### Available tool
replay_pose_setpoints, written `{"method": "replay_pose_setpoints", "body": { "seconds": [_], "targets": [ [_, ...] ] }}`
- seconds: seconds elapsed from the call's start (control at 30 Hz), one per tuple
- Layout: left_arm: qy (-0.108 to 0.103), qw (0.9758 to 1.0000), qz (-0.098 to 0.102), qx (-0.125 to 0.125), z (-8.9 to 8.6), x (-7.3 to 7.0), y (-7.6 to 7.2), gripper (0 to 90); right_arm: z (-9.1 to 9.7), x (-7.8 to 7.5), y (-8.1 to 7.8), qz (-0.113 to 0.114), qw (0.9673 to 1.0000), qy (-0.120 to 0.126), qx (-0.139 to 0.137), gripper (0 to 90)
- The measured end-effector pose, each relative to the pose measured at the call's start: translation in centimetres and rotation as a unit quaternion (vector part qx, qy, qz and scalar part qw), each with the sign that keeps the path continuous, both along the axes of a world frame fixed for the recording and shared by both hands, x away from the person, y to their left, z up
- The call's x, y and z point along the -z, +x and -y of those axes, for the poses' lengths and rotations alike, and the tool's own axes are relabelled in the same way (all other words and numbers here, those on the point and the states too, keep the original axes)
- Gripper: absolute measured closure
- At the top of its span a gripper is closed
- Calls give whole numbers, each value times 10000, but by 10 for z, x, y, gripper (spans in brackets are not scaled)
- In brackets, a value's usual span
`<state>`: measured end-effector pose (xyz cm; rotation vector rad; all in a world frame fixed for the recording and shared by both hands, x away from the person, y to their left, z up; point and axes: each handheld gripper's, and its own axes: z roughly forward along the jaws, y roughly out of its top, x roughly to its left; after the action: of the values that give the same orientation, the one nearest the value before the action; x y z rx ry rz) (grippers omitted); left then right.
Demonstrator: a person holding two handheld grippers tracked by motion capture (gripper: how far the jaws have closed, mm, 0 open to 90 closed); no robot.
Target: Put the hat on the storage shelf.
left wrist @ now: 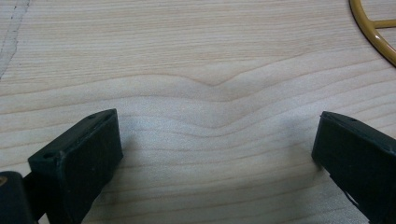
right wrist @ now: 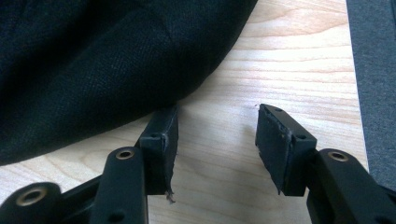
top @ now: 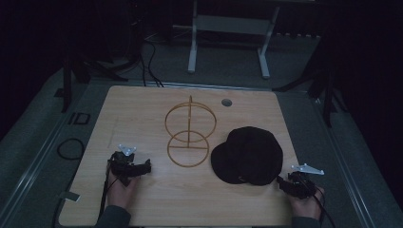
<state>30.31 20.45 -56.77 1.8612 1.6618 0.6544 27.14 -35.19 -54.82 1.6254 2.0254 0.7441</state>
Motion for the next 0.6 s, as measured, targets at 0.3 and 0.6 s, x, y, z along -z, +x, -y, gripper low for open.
{"method": "replay_pose_setpoints", "body": {
  "seconds": [0.3, 0.6],
  "targets": [
    [-1, 10000, 0, 1, 0, 0, 0, 11, -2, -3, 4, -121, 9998, -48, -124, 520],
    [2, 10000, -3, 7, 0, 0, 0, 12, -5, -23, 9, 117, 9997, -143, -148, 523]
  ]
}}
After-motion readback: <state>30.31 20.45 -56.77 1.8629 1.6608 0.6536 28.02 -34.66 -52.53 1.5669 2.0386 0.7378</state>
